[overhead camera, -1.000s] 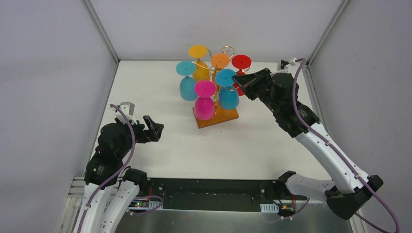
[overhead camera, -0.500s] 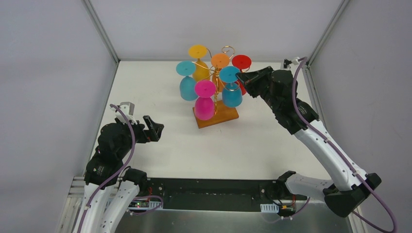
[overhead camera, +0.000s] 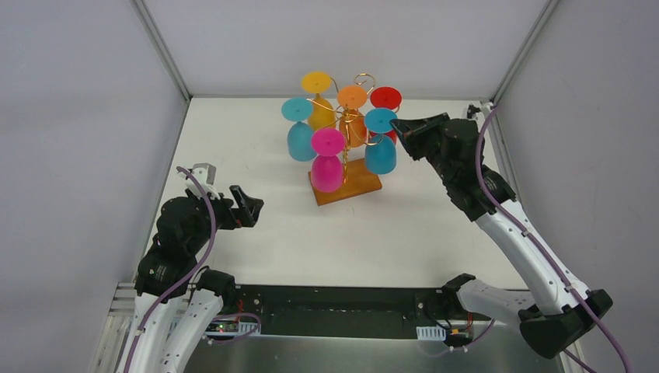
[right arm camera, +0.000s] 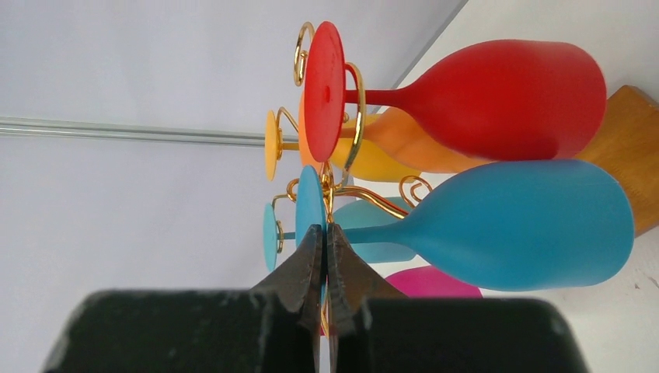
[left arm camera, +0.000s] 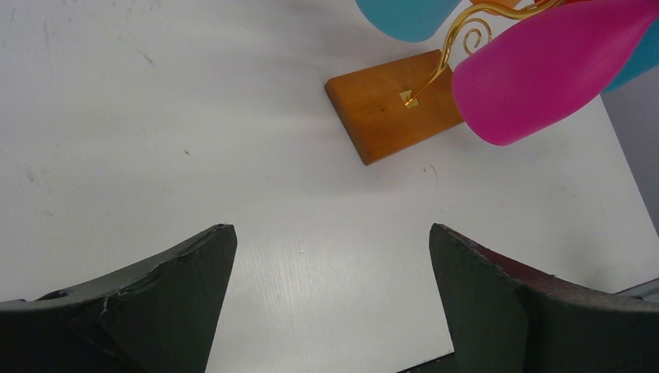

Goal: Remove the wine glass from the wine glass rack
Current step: Pick up the wine glass from the wine rack.

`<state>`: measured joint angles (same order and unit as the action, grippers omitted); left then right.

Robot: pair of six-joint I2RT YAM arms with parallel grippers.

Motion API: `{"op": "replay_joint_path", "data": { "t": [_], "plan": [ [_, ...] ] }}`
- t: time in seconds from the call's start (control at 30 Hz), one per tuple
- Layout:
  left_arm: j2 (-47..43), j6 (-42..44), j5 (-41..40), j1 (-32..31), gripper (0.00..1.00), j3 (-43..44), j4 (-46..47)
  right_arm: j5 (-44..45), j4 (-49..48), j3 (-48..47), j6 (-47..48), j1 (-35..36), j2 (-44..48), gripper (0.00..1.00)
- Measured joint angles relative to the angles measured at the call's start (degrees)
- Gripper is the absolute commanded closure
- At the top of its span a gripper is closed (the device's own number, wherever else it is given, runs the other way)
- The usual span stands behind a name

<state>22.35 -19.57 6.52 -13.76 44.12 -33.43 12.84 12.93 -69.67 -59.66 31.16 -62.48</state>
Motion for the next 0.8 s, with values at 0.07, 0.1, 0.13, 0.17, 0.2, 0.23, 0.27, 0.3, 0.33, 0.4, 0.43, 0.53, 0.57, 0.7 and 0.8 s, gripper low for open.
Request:
{"op": "replay_joint_path", "data": {
  "t": [0.07, 0.1, 0.13, 0.17, 0.2, 0.23, 0.27, 0.3, 0.33, 0.4, 0.43, 0.53, 0.57, 0.7, 0.8],
  "plan": [
    [0.09, -0.24, 0.74, 0.0, 0.0, 0.0, 0.0, 0.0, -0.17, 1.68, -0.31, -0.17, 1.84, 1.0],
    [0.2, -0.37, 0.96, 0.0, 0.01, 0.0, 0.0, 0.02, -0.17, 2.4, -0.37, -0.24, 2.78, 1.0],
    [0.31, -0.48, 1.16, 0.0, 0.0, 0.0, -0.02, 0.0, -0.17, 3.08, -0.39, -0.28, 3.82, 1.0],
    [0.44, -0.59, 1.73, 0.0, 0.0, 0.0, 0.0, 0.0, -0.13, 3.61, -0.39, -0.33, 4.85, 1.0],
    [0.59, -0.63, 2.43, 0.0, 0.0, 0.0, 0.0, -0.02, -0.09, 3.93, -0.39, -0.33, 5.73, 1.0],
    [0.7, -0.66, 3.28, 0.0, 0.0, -0.02, 0.0, -0.02, 0.0, 4.31, -0.37, -0.33, 6.75, 1.0],
    [0.76, -0.76, 4.0, 0.0, 0.0, 0.0, 0.04, -0.02, 0.04, 4.7, -0.37, -0.33, 7.82, 1.0],
    [0.85, -0.96, 4.9, 0.0, 0.0, 0.0, 0.13, -0.04, 0.15, 5.18, -0.37, -0.33, 9.03, 1.0],
    [0.92, -1.2, 5.62, 0.0, 0.0, 0.0, 0.15, -0.09, 0.15, 5.79, -0.35, -0.33, 10.21, 1.0],
    [1.07, -2.14, 7.37, 0.0, 0.0, 0.0, 0.17, -0.2, 0.57, 7.08, -0.33, -0.33, 12.79, 1.0],
    [1.2, -2.49, 8.28, 0.0, 0.0, 0.0, 0.17, -0.26, 0.79, 7.63, -0.31, -0.33, 13.86, 1.0],
    [2.12, -4.55, 11.67, 0.0, 0.01, 0.04, 0.17, -1.03, 1.57, 9.25, 0.22, -0.33, 17.62, 1.0],
    [2.67, -5.51, 13.03, 0.0, 0.01, 0.13, 0.17, -1.64, 1.88, 9.55, 0.55, -0.33, 18.64, 1.0],
    [5.38, -10.51, 19.19, 0.0, 0.01, 0.68, 0.85, -4.79, 2.97, 10.47, 2.21, -0.33, 21.53, 1.0],
    [5.86, -15.19, 23.1, 0.0, 0.0, 0.68, 1.51, -7.82, 4.07, 12.22, 4.13, -0.33, 23.71, 1.0]
  ]
}}
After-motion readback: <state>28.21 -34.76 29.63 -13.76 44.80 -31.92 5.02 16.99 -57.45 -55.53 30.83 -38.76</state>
